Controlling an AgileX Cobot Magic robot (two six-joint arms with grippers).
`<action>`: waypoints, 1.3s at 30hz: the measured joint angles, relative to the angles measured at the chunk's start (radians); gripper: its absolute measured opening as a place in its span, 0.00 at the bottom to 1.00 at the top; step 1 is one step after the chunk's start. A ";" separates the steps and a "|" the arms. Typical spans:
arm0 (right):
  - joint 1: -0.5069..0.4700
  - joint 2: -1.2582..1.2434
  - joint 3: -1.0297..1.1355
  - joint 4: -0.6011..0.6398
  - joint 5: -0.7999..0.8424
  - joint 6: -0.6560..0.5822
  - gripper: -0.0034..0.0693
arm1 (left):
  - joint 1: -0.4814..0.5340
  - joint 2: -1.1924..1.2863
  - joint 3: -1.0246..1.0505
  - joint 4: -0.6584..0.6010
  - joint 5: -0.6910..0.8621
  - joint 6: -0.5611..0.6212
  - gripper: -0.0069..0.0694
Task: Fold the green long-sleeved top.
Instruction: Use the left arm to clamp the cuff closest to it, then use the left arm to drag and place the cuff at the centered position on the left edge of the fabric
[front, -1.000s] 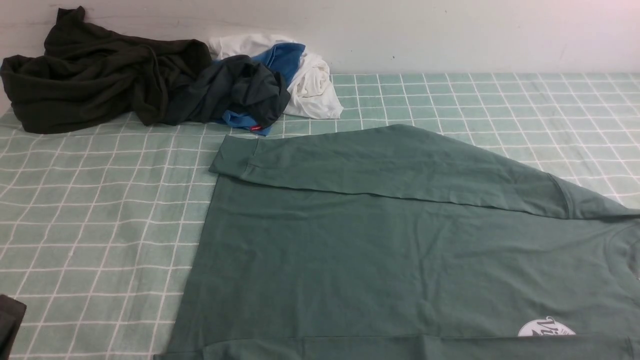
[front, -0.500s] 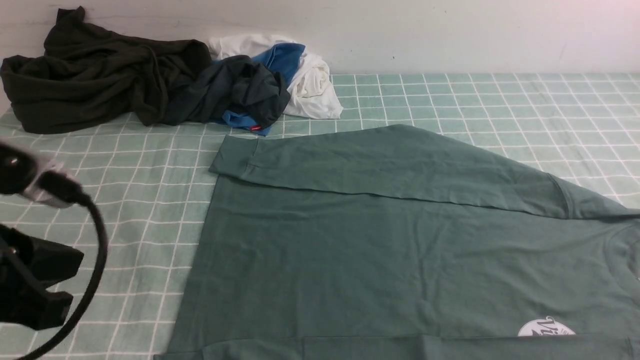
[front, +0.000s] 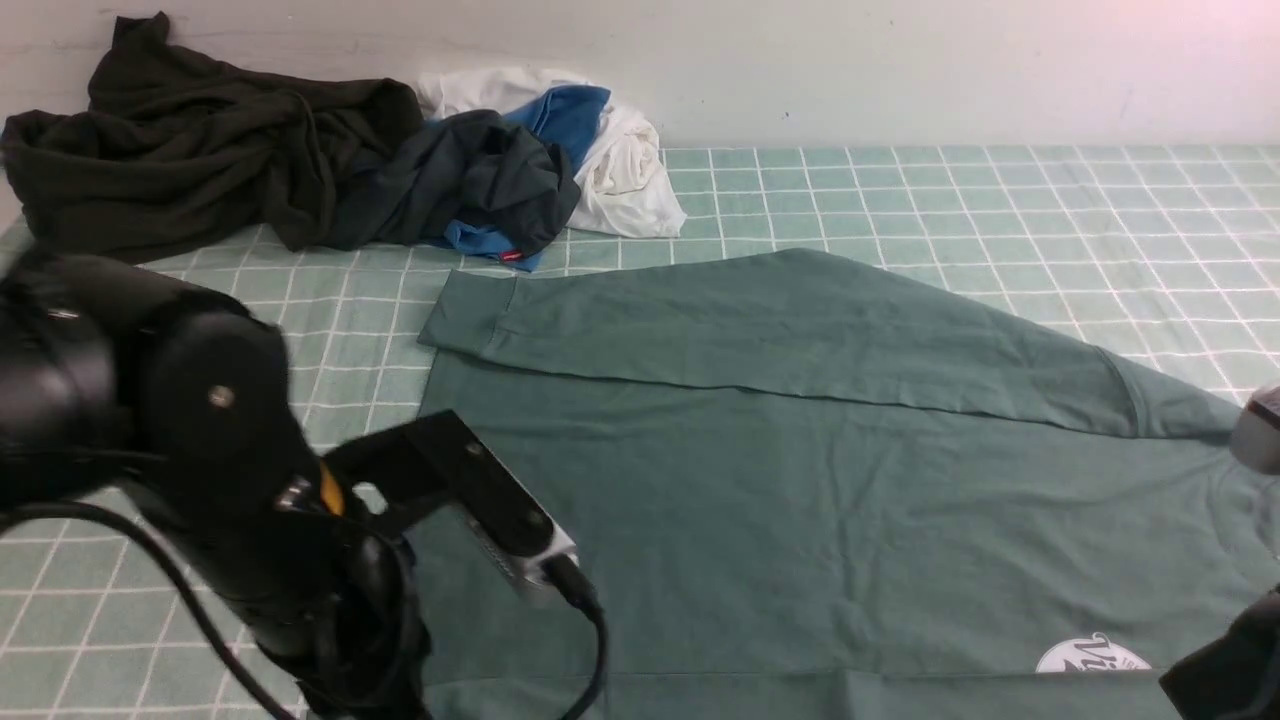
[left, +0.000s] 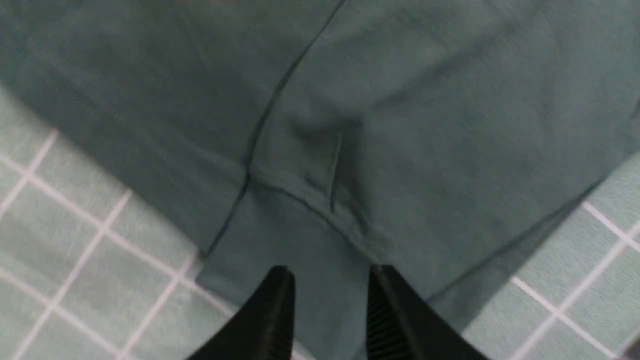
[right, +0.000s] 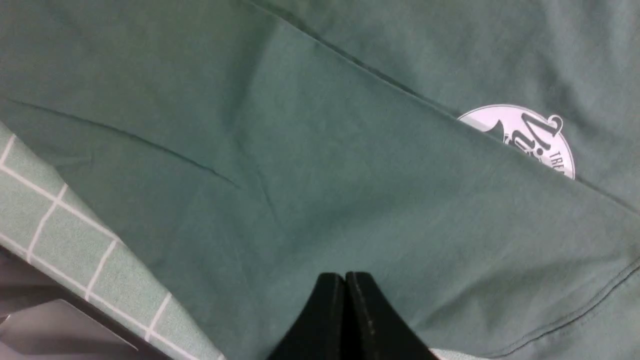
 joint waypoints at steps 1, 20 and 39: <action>0.000 0.000 0.001 0.000 -0.013 0.000 0.03 | -0.011 0.038 0.000 0.011 -0.029 -0.003 0.45; 0.000 0.000 0.023 -0.004 -0.092 -0.004 0.03 | -0.022 0.275 -0.009 0.048 -0.171 -0.040 0.38; 0.000 0.000 0.025 -0.050 -0.110 -0.004 0.03 | -0.024 0.270 -0.500 0.190 0.013 -0.039 0.10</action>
